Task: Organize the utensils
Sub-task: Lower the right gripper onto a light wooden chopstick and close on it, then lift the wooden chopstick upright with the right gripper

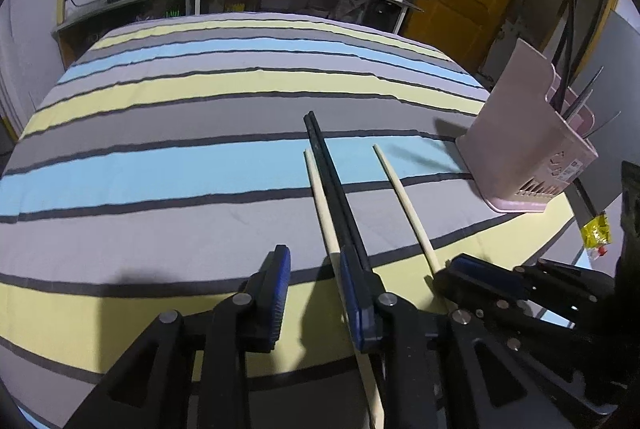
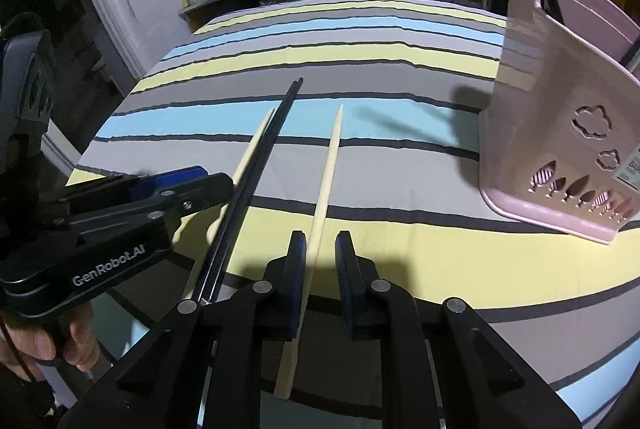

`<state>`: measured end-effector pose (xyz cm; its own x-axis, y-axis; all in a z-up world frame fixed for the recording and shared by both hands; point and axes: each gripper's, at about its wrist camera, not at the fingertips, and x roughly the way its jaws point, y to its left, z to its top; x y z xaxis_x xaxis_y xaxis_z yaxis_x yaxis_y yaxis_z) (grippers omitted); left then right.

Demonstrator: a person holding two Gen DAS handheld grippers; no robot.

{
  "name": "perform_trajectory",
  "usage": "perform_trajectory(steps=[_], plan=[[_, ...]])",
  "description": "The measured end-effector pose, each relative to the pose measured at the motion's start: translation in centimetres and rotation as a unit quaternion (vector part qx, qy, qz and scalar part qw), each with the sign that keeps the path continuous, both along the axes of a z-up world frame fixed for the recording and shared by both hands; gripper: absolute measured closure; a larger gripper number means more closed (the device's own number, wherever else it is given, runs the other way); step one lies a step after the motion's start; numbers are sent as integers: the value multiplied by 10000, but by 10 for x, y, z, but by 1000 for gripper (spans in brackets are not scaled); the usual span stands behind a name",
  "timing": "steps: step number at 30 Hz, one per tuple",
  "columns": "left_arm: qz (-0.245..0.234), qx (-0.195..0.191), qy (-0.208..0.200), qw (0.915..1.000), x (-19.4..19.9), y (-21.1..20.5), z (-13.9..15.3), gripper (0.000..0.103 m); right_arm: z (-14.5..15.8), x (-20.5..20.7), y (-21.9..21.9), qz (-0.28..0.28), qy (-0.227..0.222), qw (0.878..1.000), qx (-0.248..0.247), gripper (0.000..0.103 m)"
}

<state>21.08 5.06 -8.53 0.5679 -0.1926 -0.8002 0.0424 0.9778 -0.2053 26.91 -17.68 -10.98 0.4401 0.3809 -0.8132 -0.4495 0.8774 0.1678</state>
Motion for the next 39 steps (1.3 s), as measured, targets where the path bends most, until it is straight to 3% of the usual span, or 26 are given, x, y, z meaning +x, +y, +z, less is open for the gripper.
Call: perform_trajectory(steps=[11, 12, 15, 21, 28, 39], plan=[[-127, 877, -213, 9958, -5, -20, -2, 72, 0, 0, -9, -106, 18, 9999, 65, 87], [-112, 887, -201, 9958, -6, -19, -2, 74, 0, 0, -11, -121, 20, 9999, 63, 87], [55, 899, -147, 9958, -12, -8, -2, 94, 1, -1, -15, -162, 25, 9998, 73, 87], [511, 668, -15, 9965, -25, 26, -1, 97, 1, -2, -19, -199, 76, 9997, 107, 87], [436, 27, 147, 9989, -15, 45, 1, 96, 7, 10, -7, -84, -38, 10000, 39, 87], [97, 157, 177, 9997, 26, 39, 0, 95, 2, 52, 12, -196, 27, 9998, -30, 87]])
